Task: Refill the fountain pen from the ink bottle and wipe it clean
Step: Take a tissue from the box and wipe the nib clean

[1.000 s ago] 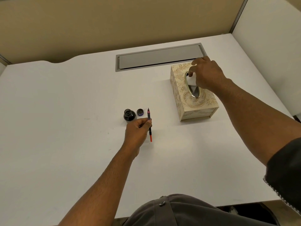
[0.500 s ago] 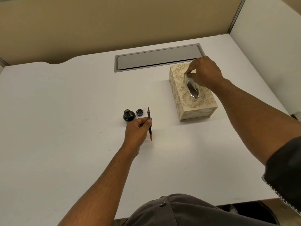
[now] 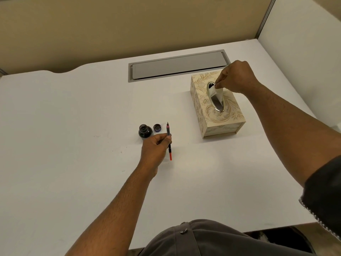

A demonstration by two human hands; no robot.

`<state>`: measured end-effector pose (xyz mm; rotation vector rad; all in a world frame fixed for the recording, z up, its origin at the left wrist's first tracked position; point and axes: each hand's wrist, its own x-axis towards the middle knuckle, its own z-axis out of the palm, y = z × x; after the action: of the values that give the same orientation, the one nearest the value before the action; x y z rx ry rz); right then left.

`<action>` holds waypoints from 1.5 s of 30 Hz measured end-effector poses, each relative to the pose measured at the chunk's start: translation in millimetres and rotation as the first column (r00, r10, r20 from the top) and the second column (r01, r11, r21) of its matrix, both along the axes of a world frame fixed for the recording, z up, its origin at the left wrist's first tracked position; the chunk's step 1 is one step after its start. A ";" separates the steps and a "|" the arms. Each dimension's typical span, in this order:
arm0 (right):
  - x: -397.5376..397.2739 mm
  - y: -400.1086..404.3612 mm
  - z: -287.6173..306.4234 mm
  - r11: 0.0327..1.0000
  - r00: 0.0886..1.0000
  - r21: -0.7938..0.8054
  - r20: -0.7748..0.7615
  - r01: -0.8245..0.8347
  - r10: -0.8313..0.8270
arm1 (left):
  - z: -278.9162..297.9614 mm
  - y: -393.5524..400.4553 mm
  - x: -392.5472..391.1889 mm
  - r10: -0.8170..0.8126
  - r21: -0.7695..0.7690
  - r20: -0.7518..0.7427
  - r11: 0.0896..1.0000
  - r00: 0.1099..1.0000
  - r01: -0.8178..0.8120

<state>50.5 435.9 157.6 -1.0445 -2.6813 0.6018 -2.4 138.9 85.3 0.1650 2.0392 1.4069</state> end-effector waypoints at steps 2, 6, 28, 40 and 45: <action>1.0 1.0 3.0 0.997 0.994 0.003 0.087 -0.072 0.071 | 0.1 0.4 0.0 0.001 0.000 0.002 1.000 1.000 -0.001; -1.1 -3.7 0.6 0.978 0.971 -0.046 0.118 -0.204 0.208 | -1.9 -0.2 0.2 0.002 0.005 0.009 1.000 1.000 -0.002; -10.0 -13.2 -6.5 0.981 0.994 0.189 0.110 -0.049 0.028 | -2.1 -0.3 -2.5 0.000 0.006 0.009 1.000 1.000 0.000; -7.9 -11.4 -3.8 0.995 0.998 0.076 -0.039 0.057 -0.054 | -4.5 -3.7 -0.7 0.000 0.022 0.009 1.000 1.000 -0.001; -4.4 -22.1 -17.4 0.990 1.000 0.140 0.018 0.012 -0.015 | -2.9 -1.2 1.2 -0.009 0.020 0.010 1.000 1.000 0.009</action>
<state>46.1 413.8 140.2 -1.0344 -2.6851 0.3967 -1.2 137.8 82.4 0.1752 2.0142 1.4197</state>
